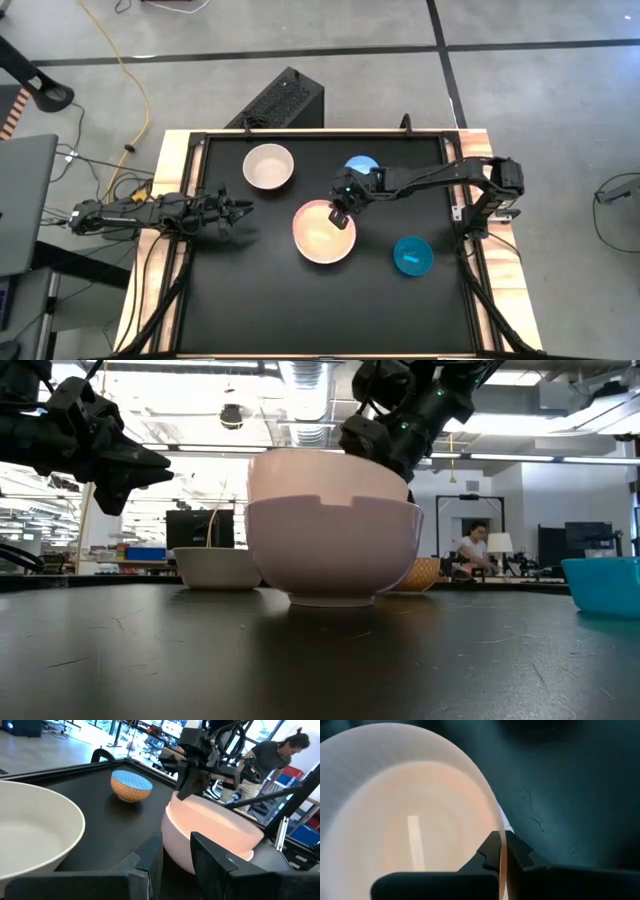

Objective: Nest bowls inside each other
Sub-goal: Stack the light orange bowl on top of the white bowl, then stack the white bowl on top of the light orange bowl

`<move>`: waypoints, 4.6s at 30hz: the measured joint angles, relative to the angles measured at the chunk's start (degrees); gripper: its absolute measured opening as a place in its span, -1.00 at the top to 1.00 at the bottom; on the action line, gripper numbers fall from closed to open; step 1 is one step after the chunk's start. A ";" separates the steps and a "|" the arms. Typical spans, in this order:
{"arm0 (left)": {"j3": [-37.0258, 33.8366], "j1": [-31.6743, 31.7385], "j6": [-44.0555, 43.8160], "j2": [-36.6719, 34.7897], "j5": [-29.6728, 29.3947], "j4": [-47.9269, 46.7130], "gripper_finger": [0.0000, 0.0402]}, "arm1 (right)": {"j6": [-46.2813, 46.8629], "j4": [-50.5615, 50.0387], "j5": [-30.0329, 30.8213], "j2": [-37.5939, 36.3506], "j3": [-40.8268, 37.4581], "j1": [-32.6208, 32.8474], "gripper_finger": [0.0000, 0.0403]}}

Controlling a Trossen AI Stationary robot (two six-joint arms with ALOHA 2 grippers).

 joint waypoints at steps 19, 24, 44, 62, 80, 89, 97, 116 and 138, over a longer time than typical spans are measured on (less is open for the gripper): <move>0.00 0.02 -0.13 0.33 -0.17 0.03 0.56 | -2.20 -7.90 -0.04 -1.15 7.24 0.50 0.38; 0.00 0.00 -0.17 0.33 -0.17 0.03 0.56 | -4.74 -9.33 0.07 -1.19 10.41 0.50 0.37; -0.02 0.02 -0.78 0.33 -0.89 0.13 0.56 | -7.11 7.42 6.38 2.14 5.57 3.19 0.97; 0.00 0.00 -2.18 3.72 -3.46 0.44 0.56 | -8.95 14.93 6.12 7.09 5.49 4.37 0.98; 0.13 0.02 -4.54 4.57 -5.62 0.28 0.56 | 0.69 20.54 9.54 19.74 21.69 -5.40 0.85; 0.22 0.02 -6.62 5.50 -5.54 0.00 0.56 | -1.54 -3.42 8.96 32.53 47.37 -10.26 0.33; 0.22 0.00 -6.64 5.62 -4.98 -0.11 0.56 | -0.22 -11.60 8.27 40.41 55.12 -12.18 -0.03; 0.26 0.00 -5.14 5.58 -5.01 -0.20 0.56 | -2.33 -11.76 8.80 40.14 55.12 -13.11 -0.05; 0.29 0.00 -5.44 5.58 -5.07 -0.24 0.56 | 1.78 -19.92 5.79 40.21 55.10 -12.41 0.43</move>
